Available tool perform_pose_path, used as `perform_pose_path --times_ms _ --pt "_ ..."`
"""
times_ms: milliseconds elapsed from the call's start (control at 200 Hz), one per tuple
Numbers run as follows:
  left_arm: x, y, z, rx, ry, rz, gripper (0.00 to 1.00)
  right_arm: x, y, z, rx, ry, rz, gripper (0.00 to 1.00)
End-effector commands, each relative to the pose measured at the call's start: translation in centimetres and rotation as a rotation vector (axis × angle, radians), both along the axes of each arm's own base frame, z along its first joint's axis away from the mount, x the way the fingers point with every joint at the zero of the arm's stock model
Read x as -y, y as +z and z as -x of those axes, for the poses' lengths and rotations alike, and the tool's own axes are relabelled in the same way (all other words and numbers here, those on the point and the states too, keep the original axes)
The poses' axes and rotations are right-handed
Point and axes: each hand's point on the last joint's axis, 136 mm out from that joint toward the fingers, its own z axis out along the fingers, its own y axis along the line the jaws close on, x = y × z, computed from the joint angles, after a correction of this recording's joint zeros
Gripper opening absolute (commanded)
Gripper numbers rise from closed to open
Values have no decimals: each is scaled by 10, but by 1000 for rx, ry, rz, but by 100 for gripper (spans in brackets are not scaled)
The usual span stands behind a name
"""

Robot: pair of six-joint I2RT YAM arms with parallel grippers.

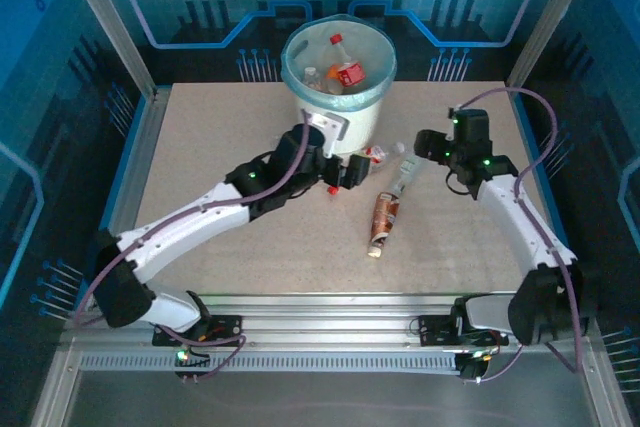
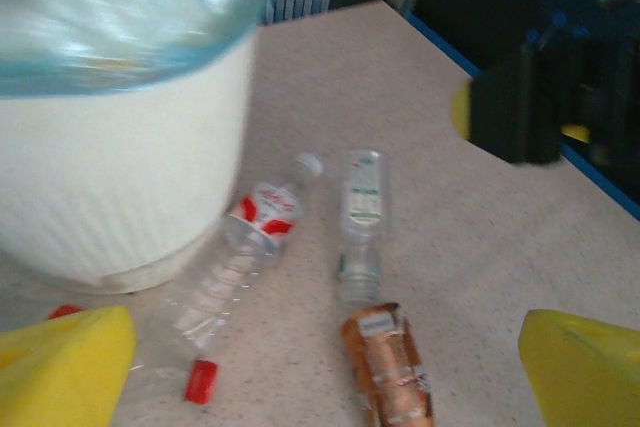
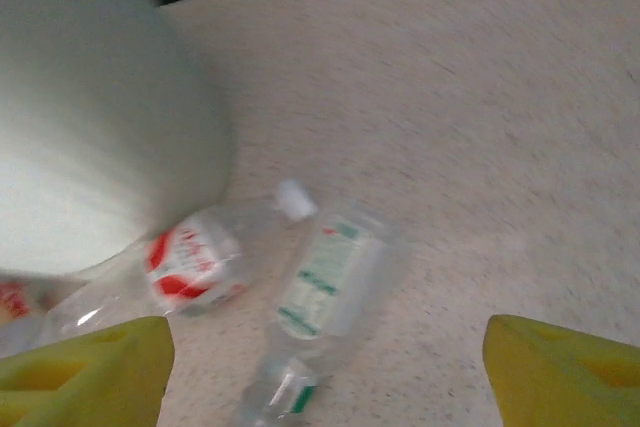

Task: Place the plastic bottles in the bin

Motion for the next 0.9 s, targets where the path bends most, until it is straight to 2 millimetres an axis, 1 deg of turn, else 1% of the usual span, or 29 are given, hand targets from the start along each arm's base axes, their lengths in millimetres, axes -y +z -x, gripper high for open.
perform_pose_path --times_ms 0,75,115,125,135,145,175,180,285,320,390,445,725,805,895 --pt "26 -15 8 -58 -111 -41 99 11 -26 -11 -46 -75 -130 83" --pt "41 -27 9 -93 -148 -60 99 15 -42 -21 -77 -97 -164 85" --pt "47 -32 10 -109 -162 -67 99 14 -50 -27 -95 -100 -177 85" --pt "48 -33 10 -113 -165 -70 99 14 -48 -29 -90 -100 -181 85" --pt "49 -36 10 -119 -169 -74 99 14 -53 -30 -104 -101 -184 86" --pt "51 -36 11 -121 -173 -75 99 13 -52 -32 -100 -100 -187 86" --pt "54 -40 11 -131 -180 -83 99 12 -61 -36 -121 -100 -197 86" --pt "54 -41 11 -134 -182 -83 99 12 -59 -37 -118 -99 -199 86" --pt "61 -49 12 -157 -199 -99 99 3 -81 -52 -170 -91 -254 86" --pt "62 -52 12 -165 -201 -104 99 0 -85 -56 -177 -85 -275 86" --pt "63 -55 12 -173 -203 -111 99 -4 -99 -63 -210 -84 -302 86" --pt "64 -56 14 -178 -209 -111 99 -6 -107 -68 -222 -88 -320 86" --pt "59 -60 17 -182 -204 -130 99 -20 -139 -75 -284 -71 -397 86" --pt "60 -61 17 -185 -203 -127 99 -23 -149 -74 -311 -64 -413 84" --pt "59 -60 17 -185 -201 -126 99 -24 -154 -70 -323 -62 -418 82"
